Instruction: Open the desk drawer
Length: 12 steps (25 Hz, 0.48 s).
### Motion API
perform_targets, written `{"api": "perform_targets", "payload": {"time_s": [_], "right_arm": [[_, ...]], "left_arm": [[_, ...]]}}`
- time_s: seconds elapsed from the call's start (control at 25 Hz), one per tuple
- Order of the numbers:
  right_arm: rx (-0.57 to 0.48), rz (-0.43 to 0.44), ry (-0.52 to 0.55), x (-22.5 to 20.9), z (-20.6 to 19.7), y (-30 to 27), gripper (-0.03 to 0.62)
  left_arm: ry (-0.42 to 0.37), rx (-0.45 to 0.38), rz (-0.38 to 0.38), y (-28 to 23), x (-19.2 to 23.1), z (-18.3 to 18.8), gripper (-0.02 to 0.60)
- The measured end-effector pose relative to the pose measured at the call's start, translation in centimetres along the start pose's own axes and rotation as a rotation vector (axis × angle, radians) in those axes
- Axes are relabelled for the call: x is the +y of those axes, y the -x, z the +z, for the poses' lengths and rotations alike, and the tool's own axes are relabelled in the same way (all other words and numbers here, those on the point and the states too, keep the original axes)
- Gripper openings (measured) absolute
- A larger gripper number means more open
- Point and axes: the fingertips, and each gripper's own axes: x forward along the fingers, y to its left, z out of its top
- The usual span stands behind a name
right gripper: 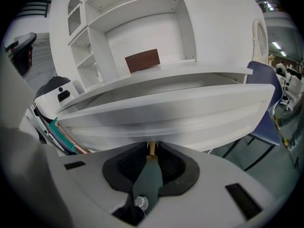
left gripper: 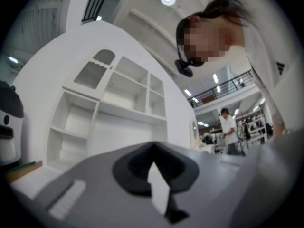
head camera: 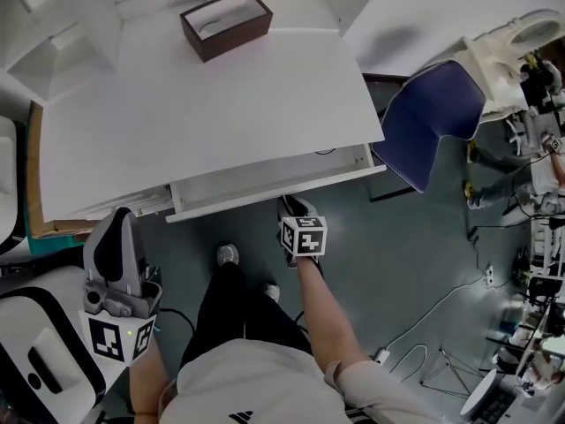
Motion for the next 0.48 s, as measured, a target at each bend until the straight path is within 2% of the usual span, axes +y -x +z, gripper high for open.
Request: {"api": "perform_targets", "payload": {"time_s": [0.48], "right_arm": [[0.032, 0.037, 0.016, 0.3, -4.4, 3.6, 0.067]], "left_arm": [[-0.009, -0.028, 0.037, 2.4, -3.8, 1.6, 0.005]]}}
